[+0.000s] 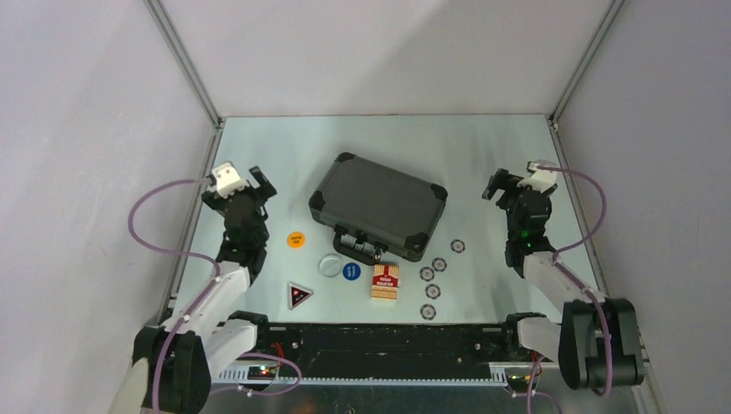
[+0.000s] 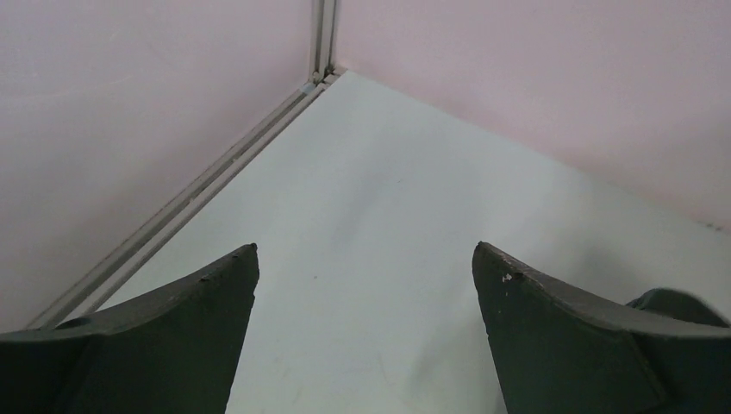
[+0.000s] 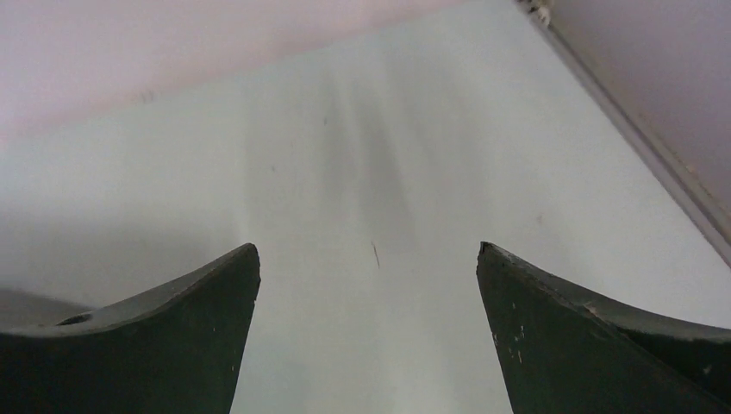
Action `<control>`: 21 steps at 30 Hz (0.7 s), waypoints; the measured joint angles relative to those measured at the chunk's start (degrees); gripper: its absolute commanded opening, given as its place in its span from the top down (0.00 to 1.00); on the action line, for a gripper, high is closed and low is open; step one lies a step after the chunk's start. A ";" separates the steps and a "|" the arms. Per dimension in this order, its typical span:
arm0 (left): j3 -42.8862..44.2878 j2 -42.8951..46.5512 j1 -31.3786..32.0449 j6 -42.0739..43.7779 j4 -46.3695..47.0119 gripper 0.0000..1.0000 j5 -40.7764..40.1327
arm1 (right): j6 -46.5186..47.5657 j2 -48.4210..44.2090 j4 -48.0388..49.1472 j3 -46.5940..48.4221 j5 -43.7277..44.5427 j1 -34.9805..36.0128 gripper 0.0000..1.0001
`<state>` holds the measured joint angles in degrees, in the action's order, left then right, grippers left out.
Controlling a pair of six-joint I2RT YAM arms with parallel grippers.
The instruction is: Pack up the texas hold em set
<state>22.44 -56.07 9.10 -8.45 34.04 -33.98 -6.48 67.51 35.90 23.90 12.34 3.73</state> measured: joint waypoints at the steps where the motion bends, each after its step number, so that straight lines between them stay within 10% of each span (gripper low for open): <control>1: 2.91 0.44 0.00 -2.03 -4.50 0.02 -0.35 | -2.19 -2.14 -2.45 0.98 1.14 0.09 0.00; 12: 19.19 5.11 -5.44 -28.74 -34.82 0.02 16.13 | -22.25 -8.07 -36.46 20.96 -2.99 -8.61 0.00; 21: 24.00 16.17 -5.62 -28.46 -54.47 0.02 20.33 | -26.08 -9.42 -48.94 21.11 -19.82 -14.03 0.06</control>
<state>46.44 -39.90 3.49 -36.91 -20.43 -13.65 -32.56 58.08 -13.04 45.01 -7.49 -10.31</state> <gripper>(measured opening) 0.985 0.965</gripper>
